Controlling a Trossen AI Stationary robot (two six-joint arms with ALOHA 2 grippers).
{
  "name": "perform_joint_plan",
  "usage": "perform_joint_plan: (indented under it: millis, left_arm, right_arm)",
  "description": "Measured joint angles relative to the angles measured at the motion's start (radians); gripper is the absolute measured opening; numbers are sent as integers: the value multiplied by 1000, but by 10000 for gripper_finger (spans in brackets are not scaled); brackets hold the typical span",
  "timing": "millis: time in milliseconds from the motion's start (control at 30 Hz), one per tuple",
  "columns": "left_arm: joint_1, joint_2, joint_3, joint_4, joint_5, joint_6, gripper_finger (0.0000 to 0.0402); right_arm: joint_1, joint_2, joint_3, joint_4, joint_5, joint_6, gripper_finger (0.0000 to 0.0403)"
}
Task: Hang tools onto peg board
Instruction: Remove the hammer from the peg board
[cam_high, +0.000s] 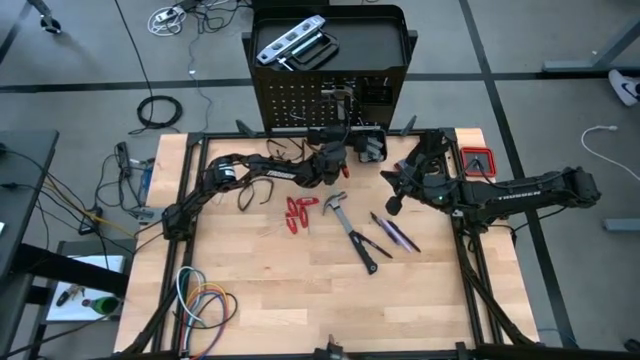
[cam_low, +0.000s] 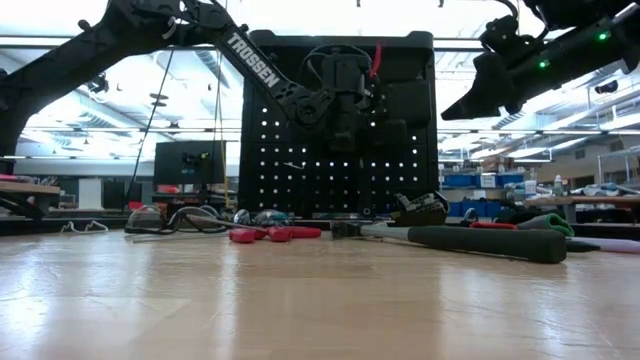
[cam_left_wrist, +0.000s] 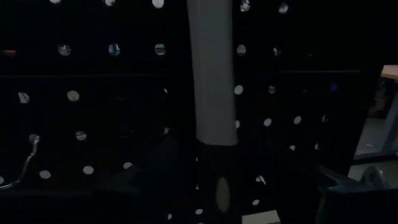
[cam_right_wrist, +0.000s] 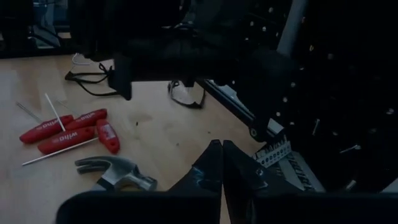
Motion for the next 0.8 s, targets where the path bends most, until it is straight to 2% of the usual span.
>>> perform_joint_plan:
  millis: [367,467,633,800]
  left_arm:
    - [20,0,50,-40,-2,4,294]
    - [29,0,75,-89,0,-8,297]
    - [53,0,87,-126,70,-94,294]
    - [59,0,87,-167,69,-157,294]
  right_arm:
    - [0,0,0,0,-1,0,22]
    - [0,0,0,-1,-3,0,21]
    - [0,0,0,-1,-5,8,14]
    - [3,0,0,-1,-27,8,17]
